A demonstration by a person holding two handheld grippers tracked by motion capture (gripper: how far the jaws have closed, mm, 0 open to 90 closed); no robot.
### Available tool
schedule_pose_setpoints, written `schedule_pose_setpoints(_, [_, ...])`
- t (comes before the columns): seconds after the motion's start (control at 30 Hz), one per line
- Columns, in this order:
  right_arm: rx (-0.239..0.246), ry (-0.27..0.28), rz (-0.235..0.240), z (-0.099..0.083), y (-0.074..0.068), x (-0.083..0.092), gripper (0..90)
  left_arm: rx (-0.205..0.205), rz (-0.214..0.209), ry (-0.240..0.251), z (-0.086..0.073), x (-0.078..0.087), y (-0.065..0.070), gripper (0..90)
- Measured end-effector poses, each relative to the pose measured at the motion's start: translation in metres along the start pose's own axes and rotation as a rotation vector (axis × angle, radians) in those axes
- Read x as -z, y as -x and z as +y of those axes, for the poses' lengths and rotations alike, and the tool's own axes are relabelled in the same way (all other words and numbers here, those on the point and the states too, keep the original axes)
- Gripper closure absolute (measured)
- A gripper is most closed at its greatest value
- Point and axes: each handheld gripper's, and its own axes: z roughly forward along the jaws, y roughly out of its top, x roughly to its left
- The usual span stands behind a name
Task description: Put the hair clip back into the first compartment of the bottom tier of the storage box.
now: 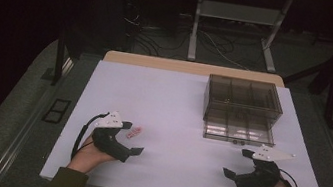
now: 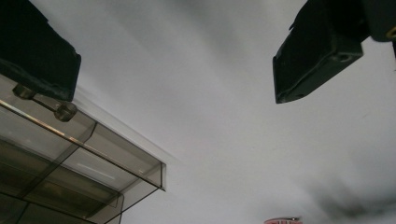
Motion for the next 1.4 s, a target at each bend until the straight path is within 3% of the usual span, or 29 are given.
schedule_pose_setpoints(0.43, [-0.012,0.013,0.013,0.001,0.001,0.003,0.5,-0.002,-0.001,0.017,0.008,0.0,-0.01,0.0])
schedule_pose_setpoints(1.03, [-0.013,0.015,0.015,0.0,0.0,0.004,0.5,-0.004,0.028,0.054,0.021,0.004,-0.021,0.0])
schedule_pose_setpoints(1.4, [-0.019,0.017,0.015,0.0,0.001,0.003,0.5,-0.008,0.039,0.049,0.03,0.0,-0.029,0.0])
